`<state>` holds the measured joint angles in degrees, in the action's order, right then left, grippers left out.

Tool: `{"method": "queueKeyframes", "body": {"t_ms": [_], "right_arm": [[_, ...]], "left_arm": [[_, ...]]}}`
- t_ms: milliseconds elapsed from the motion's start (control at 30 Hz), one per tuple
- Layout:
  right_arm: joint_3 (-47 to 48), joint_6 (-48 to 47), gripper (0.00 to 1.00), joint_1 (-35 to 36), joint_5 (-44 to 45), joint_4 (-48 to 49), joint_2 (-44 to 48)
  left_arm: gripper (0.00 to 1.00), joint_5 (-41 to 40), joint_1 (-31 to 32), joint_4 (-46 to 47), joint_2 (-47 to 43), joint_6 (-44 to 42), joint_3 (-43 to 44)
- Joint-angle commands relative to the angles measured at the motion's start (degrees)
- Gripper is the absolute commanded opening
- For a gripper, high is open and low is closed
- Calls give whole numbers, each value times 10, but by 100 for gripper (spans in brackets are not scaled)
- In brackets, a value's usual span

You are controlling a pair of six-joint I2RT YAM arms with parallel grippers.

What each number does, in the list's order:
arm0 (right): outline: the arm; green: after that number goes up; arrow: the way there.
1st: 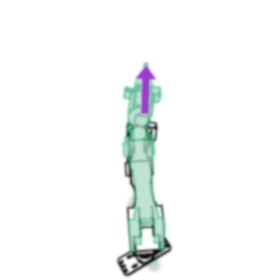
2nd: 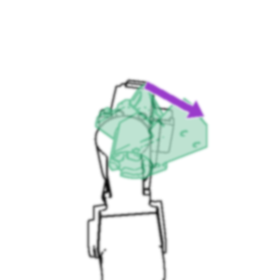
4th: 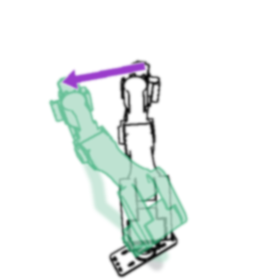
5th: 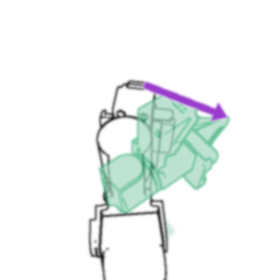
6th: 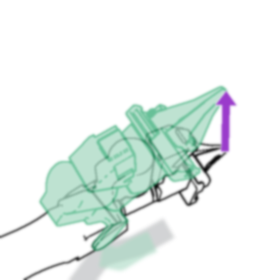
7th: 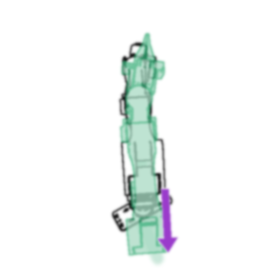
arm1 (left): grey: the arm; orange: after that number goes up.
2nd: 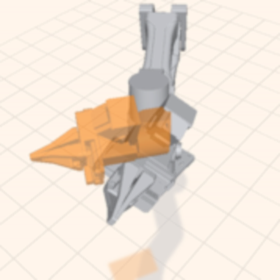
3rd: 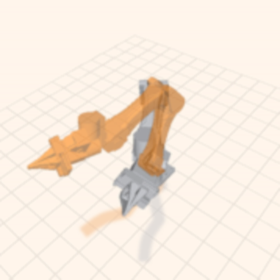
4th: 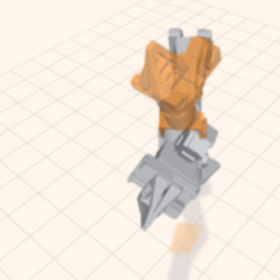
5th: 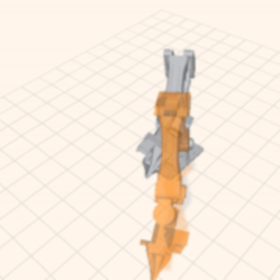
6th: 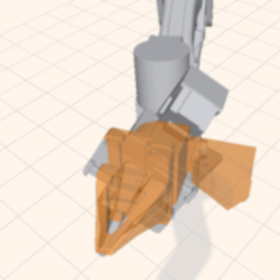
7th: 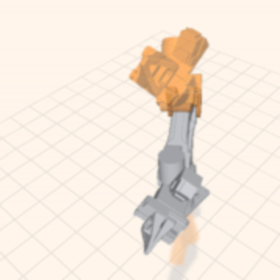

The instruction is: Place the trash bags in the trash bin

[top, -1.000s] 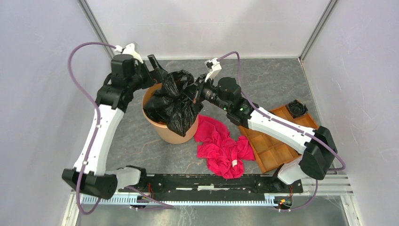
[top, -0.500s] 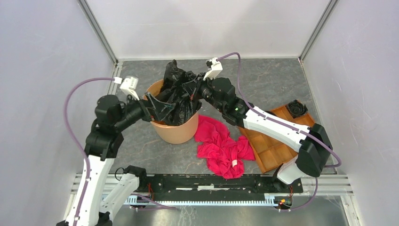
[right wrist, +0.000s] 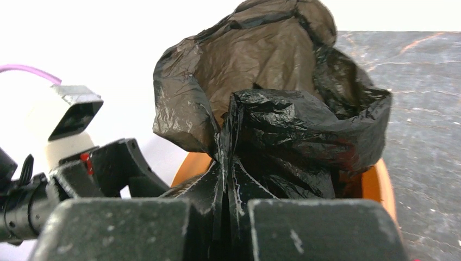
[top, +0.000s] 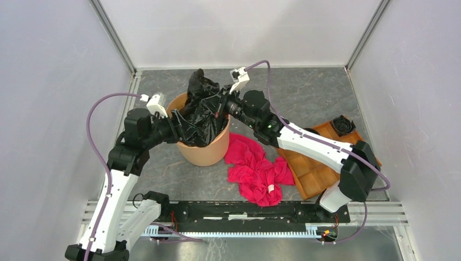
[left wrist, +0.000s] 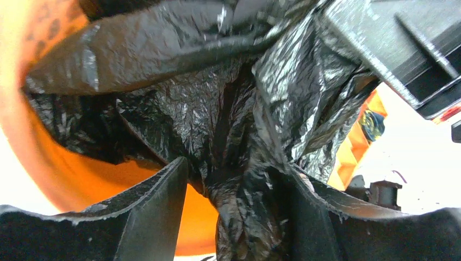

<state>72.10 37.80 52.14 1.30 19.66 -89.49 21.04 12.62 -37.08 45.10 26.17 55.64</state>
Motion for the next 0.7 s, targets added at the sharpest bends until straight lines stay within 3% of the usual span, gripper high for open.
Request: {"method": "queueKeyframes", "body": {"t_ms": [0,67,133,267,367,500,667], "right_arm": [[32,-25,6,4,-72,26,-34],[43,-34,5,4,-85,18,-45],[54,-47,5,4,-98,0,-54],[59,-91,4,4,-99,-35,-55],[55,-126,4,5,-86,-51,-45],[61,-159,4,7,-81,-65,-41],[63,-170,5,15,-76,-69,-39]], "left_arm": [[67,-58,1,-8,-24,10,11],[71,-9,1,8,-12,48,6],[81,18,1,23,-3,60,3],[99,-36,1,-13,-11,26,57],[100,-93,1,-73,-8,20,131],[100,-165,1,-103,0,74,188],[93,-84,1,-1,25,121,171]]}}
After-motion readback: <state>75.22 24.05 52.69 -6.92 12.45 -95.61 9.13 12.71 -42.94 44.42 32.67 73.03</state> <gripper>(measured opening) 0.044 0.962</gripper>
